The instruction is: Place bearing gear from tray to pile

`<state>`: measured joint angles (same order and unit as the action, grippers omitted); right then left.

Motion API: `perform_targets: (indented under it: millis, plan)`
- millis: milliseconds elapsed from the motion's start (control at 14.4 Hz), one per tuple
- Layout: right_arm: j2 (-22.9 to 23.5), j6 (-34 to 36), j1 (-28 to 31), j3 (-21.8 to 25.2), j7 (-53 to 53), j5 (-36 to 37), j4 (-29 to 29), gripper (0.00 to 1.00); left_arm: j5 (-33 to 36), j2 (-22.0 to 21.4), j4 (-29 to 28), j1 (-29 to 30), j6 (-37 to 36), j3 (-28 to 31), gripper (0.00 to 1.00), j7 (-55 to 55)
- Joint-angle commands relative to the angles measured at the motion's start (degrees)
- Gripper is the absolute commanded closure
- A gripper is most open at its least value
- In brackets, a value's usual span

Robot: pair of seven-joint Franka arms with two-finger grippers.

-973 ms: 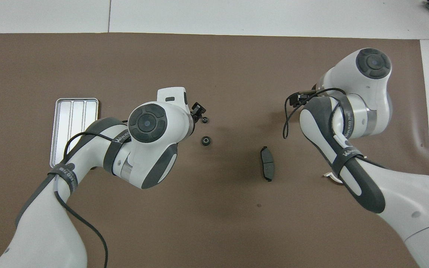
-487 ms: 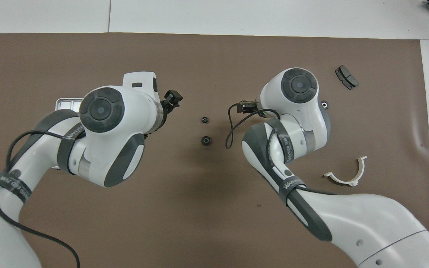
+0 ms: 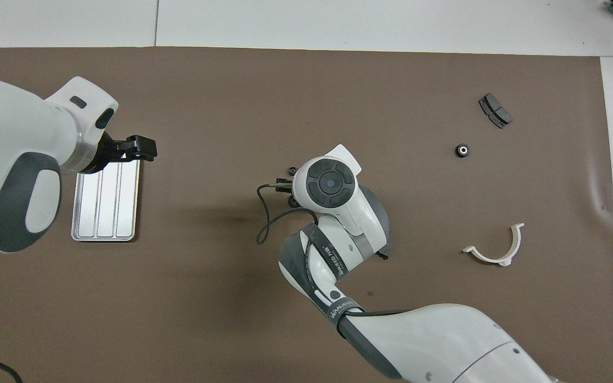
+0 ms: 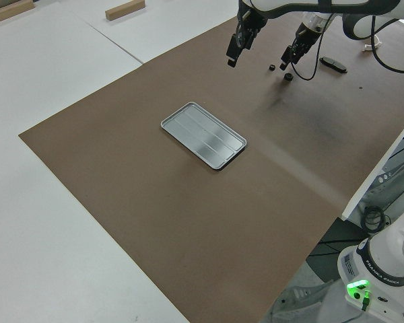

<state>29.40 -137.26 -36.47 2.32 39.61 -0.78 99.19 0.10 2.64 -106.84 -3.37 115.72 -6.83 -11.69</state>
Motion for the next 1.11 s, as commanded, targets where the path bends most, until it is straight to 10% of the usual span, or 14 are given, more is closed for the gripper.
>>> perform_targets:
  millis: [0, 487, 1043]
  plan:
    - [-1.1, 0.25, -1.67, -0.12, 2.31, -0.36, 1.79, 0.28, 0.51, -2.2, 1.27, 2.49, -5.13, -0.55, 0.0, 9.39]
    - [-1.09, -0.2, -2.82, -0.04, 3.46, -0.36, 4.08, 0.43, -0.19, -4.2, 7.28, 7.24, -15.7, -0.11, 0.0, 15.65]
    - [-0.92, -0.02, -2.12, -0.03, 3.28, -0.18, 3.29, 0.86, -0.19, -5.54, 7.07, 4.1, -19.37, 3.29, 0.0, 17.75]
